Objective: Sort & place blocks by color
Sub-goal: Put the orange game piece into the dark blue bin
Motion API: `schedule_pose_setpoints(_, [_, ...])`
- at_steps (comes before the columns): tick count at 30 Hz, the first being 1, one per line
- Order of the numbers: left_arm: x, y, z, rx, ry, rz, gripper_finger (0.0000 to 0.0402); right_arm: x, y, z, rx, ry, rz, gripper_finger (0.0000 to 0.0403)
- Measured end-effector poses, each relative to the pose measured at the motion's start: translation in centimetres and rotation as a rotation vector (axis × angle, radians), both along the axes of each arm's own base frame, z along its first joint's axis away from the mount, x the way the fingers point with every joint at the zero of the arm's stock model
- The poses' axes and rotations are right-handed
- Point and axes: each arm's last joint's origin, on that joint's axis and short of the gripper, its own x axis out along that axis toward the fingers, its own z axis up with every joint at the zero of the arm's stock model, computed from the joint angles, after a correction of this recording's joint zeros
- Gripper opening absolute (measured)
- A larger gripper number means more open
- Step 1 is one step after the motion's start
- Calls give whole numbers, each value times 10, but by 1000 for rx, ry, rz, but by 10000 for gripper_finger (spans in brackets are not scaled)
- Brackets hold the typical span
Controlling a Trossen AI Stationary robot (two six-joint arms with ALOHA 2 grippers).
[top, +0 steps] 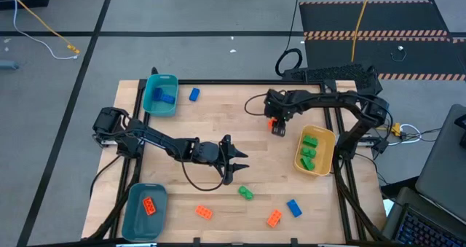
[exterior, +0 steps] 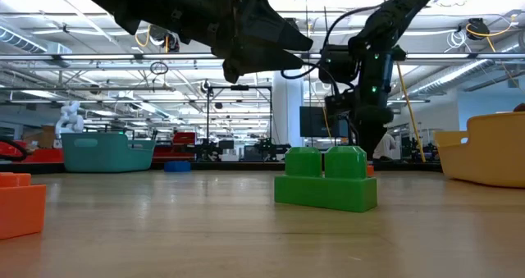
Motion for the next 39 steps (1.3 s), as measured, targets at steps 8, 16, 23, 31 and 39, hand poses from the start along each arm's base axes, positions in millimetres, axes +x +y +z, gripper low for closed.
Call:
schedule_pose_setpoints(8, [0, 0, -1, 1, 6, 1, 184, 3, 32, 20, 209, -113, -209, 196])
schedule_pose_setpoints(16, [0, 0, -1, -1, 15, 2, 184, -4, 50, 62, 57, -281, 37, 196])
schedule_pose_setpoints(23, [0, 1, -1, -22, 15, 19, 184, 1, 52, 55, -89, -217, 142, 196])
schedule_pose_setpoints(31, [0, 2, -1, -28, 12, 60, 184, 6, 66, 33, -97, -153, 340, 196])
schedule_pose_setpoints(39, [0, 2, -1, -28, 11, 60, 184, -6, 71, 8, -147, -108, 419, 196])
